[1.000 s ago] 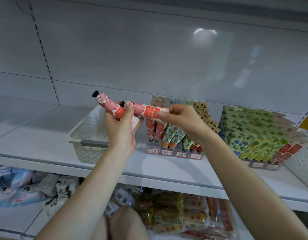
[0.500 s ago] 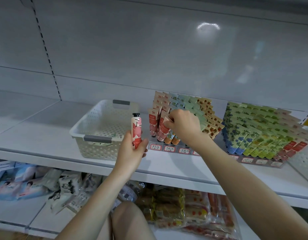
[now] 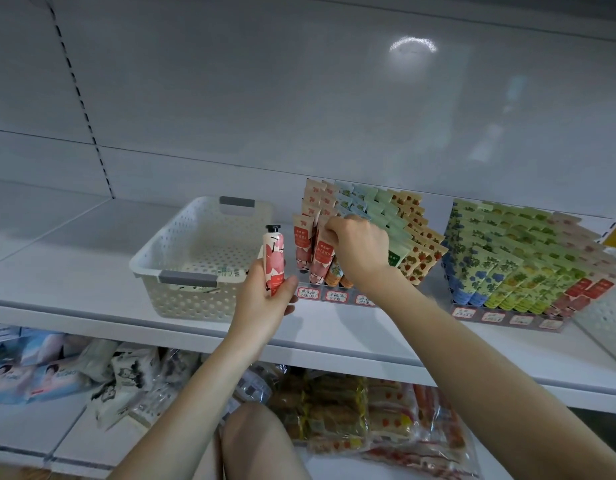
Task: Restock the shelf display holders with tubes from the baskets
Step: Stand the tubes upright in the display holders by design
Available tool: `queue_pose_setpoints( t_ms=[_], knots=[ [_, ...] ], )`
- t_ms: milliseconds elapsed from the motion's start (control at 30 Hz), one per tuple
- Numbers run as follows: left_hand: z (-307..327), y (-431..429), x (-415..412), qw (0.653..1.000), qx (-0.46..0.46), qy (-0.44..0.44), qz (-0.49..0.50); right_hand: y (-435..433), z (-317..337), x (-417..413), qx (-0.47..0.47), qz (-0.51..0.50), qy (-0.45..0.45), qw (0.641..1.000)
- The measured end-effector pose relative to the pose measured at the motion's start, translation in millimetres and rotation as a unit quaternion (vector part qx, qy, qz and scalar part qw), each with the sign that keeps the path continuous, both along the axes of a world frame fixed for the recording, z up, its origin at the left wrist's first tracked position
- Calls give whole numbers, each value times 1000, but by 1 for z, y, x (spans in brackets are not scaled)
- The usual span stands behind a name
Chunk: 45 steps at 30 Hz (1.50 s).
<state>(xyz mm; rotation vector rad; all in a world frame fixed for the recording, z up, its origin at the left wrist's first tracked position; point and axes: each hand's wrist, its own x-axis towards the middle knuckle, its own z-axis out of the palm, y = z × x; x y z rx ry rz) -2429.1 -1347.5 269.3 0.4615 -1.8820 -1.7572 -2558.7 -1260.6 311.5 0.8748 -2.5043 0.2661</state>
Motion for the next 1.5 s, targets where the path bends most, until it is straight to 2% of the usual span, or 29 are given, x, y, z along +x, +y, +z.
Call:
queue_pose_setpoints(
  t_ms=[100, 267, 400, 1500],
  knots=[
    [0, 1, -2, 1000, 5, -1, -1, -2, 0, 0, 3, 3, 7, 1000],
    [0, 3, -4, 1000, 5, 1, -8, -2, 0, 1, -46, 29, 37, 998],
    [2, 5, -4, 1000, 8, 5, -12, -5, 2, 1, 5, 50, 9, 999],
    [7, 6, 0, 1000, 9, 11, -18, 13, 12, -2, -32, 66, -64, 995]
  ],
)
